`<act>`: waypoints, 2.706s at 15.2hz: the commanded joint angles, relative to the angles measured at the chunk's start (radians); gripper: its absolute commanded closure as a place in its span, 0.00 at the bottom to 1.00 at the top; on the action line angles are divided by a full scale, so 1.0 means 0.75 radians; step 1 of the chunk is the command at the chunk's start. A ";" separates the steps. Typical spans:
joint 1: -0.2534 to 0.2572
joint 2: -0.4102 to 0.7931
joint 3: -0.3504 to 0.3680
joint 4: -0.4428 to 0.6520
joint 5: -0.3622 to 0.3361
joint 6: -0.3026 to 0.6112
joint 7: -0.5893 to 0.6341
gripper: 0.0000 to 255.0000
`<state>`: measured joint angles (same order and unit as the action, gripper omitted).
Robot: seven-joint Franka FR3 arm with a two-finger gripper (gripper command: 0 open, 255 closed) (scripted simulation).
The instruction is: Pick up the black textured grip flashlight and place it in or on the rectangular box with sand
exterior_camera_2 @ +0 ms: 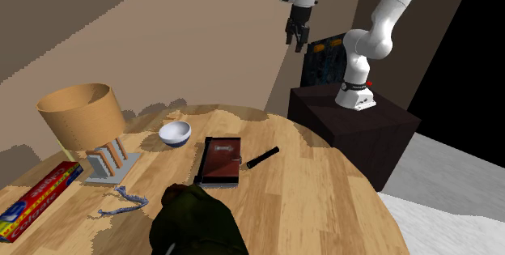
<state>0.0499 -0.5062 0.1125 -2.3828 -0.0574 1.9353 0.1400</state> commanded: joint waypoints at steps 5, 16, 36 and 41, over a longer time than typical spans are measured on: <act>0.023 0.250 0.052 0.003 -0.020 0.216 0.019 0.00; 0.066 0.781 0.134 0.175 -0.157 0.505 0.108 0.00; 0.268 1.669 0.094 0.776 -0.416 0.671 0.208 0.00; 0.275 1.733 0.076 0.794 -0.434 0.719 0.219 0.00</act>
<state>0.2561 0.7889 0.1714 -1.7876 -0.3810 2.4691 0.3033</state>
